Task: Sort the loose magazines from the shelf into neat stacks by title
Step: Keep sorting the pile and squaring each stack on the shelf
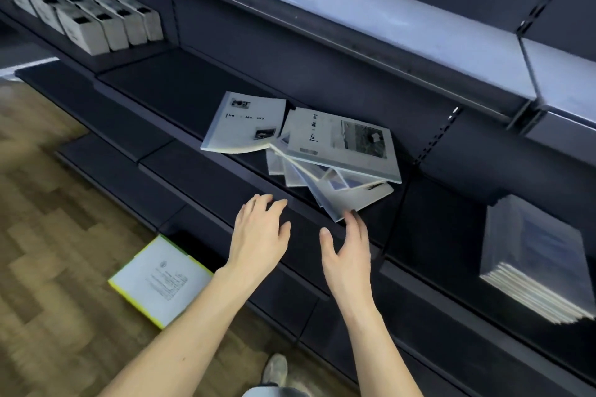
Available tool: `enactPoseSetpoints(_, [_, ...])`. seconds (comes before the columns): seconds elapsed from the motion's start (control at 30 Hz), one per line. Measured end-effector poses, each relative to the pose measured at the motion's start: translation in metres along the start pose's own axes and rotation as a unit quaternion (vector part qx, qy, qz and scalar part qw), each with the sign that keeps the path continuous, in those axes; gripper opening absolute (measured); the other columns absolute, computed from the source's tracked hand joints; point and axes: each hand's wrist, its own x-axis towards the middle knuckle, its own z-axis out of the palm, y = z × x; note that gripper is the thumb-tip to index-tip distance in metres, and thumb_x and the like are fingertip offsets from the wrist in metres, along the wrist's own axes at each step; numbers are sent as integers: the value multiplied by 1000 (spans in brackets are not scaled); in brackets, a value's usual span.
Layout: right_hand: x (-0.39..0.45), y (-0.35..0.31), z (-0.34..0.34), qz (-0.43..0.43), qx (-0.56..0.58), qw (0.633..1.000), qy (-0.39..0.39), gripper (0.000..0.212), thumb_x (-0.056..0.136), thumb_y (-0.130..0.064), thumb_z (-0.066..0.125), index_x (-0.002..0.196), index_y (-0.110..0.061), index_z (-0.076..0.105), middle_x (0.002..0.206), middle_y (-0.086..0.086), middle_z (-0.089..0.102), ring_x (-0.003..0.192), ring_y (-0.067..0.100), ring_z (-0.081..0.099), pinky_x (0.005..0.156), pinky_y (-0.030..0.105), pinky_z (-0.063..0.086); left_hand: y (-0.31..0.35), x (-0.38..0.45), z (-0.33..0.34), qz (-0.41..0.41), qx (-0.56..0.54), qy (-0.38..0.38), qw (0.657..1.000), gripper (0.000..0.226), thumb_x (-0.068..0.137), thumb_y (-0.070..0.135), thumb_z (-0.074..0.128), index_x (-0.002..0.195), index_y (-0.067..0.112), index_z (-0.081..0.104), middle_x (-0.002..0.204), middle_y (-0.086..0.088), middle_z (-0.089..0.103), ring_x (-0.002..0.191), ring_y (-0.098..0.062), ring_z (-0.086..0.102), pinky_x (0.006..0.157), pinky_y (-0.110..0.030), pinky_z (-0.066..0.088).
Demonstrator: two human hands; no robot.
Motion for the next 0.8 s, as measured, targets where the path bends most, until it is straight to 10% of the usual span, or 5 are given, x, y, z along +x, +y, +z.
enactPoseSetpoints(0.27, [75,-7,15,-64,6,997,34,53,97,-31,57,147,-25,41,162,5,19,150,19,12,120,46,24,1,54,-2,3,21,32,999,45,94,29,57,138,22,51,143,-3,45,138,-24,35,113,-39,33])
enactPoseSetpoints(0.8, [164,26,3,70,-119,981,135,50,92,-42,59,141,-30,54,164,11,14,152,32,1,121,50,6,17,123,14,38,14,32,999,49,90,25,63,137,26,52,138,-8,46,128,-32,44,104,-44,40])
